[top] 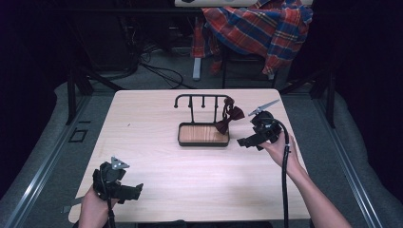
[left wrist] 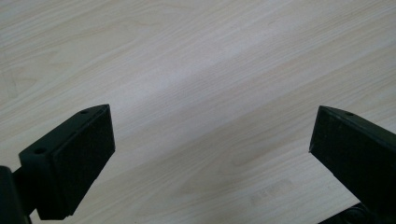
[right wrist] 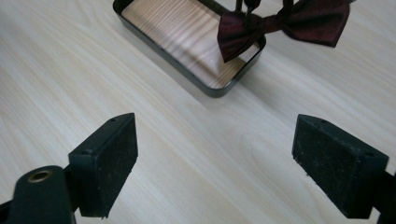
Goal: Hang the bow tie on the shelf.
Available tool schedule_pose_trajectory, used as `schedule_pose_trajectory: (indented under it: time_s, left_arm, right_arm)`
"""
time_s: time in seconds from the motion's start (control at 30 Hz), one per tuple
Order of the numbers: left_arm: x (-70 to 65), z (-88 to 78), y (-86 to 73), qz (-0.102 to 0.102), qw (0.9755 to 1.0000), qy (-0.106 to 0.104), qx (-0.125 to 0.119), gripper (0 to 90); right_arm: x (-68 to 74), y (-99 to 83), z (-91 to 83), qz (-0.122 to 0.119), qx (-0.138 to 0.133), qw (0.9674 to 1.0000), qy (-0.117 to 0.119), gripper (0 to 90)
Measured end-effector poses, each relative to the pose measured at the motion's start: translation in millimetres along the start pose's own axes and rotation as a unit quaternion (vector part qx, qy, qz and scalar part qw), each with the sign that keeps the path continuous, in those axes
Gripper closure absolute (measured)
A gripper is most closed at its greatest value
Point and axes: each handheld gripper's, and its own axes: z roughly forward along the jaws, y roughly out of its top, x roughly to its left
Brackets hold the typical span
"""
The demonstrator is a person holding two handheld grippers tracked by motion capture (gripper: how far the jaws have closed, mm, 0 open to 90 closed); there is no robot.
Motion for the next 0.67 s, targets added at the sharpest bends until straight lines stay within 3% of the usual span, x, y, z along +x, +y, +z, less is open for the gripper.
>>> schedule_pose_trajectory:
  time_s: [0.07,0.3,0.33,0.4,0.43,0.5,0.6,0.67]
  left_arm:
    - [0.0,-0.1,0.0,0.001,1.0,0.0,0.0,0.2]
    - [0.1,-0.5,-0.1,0.002,1.0,0.0,-0.002,0.1]
    - [-0.1,-0.4,-0.1,0.002,1.0,0.0,-0.003,0.2]
    - [-0.1,-0.5,-0.1,0.003,1.0,0.0,-0.002,0.2]
    - [-0.4,-0.6,0.1,0.005,1.0,0.001,-0.002,0.2]
    - [-1.2,-0.7,-0.1,0.007,1.0,0.0,-0.003,0.1]
    - [-1.0,-1.0,0.0,0.008,1.0,-0.002,-0.003,0.2]
    - [-1.4,-0.3,0.3,0.009,1.0,0.001,-0.001,0.2]
  right_arm:
    - [0.7,-3.0,0.0,-0.001,0.001,1.0,0.002,13.4]
    - [8.7,-24.8,4.1,-0.022,0.044,0.9987,0.011,10.0]
    - [10.4,-34.4,5.9,-0.029,0.049,0.9983,0.011,9.9]
    - [10.0,-39.4,6.9,-0.034,0.044,0.9984,0.016,10.4]
    - [7.4,-52.1,10.8,-0.026,0.025,0.9989,0.031,10.6]
    - [6.1,-57.5,13.9,-0.025,0.026,0.9986,0.038,9.1]
    - [3.4,-67.9,19.6,-0.025,0.036,0.9985,0.033,4.5]
    - [1.1,-68.4,19.2,-0.014,0.027,0.9993,0.023,1.5]
